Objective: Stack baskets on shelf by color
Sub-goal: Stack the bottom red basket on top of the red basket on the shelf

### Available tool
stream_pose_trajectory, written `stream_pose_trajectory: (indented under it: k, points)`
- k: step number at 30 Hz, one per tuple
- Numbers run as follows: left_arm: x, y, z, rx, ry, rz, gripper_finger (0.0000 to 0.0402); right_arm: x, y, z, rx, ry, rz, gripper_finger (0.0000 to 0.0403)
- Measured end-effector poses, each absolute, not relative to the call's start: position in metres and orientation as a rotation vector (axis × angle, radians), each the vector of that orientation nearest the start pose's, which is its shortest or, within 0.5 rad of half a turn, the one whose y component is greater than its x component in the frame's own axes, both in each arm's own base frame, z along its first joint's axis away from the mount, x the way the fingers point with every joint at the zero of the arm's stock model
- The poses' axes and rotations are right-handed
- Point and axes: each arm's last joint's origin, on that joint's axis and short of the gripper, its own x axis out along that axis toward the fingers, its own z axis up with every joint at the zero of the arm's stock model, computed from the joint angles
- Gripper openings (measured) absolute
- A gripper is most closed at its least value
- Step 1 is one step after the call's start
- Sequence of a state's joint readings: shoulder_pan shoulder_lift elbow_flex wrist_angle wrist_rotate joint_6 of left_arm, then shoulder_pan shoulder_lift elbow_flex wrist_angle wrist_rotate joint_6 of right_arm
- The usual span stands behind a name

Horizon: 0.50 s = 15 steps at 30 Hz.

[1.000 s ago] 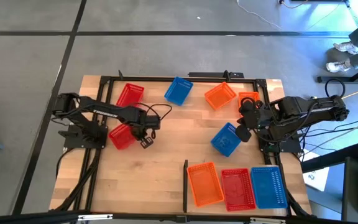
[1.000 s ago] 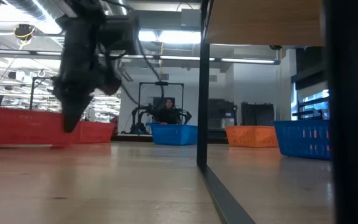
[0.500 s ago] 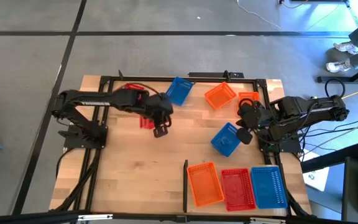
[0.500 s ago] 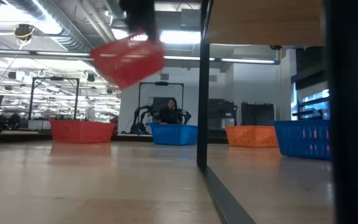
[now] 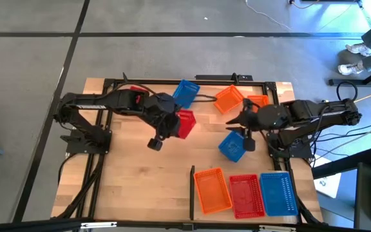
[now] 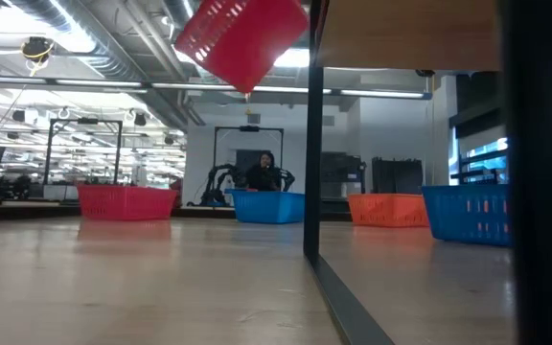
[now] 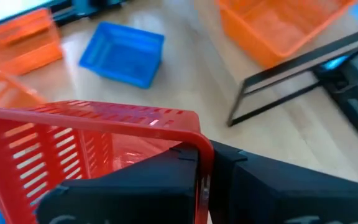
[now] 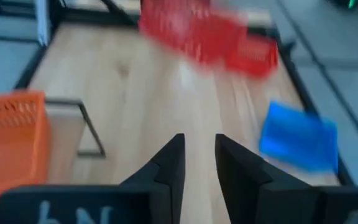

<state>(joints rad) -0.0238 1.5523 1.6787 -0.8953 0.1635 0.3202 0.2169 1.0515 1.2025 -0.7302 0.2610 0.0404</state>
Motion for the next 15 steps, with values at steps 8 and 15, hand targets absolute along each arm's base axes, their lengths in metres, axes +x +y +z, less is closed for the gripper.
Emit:
stream_pose_trajectory:
  k: [8, 15]
  points:
    - [0.343, -0.020, 0.369, 0.218, 0.756, -0.397, 0.0000, 0.235, 0.043, 0.371, -0.224, 0.484, 0.084, 0.0088]
    - [0.353, -0.023, 0.358, 0.171, 0.768, -0.464, 0.0000, 0.260, 0.040, 0.353, -0.271, 0.540, 0.171, 0.0088]
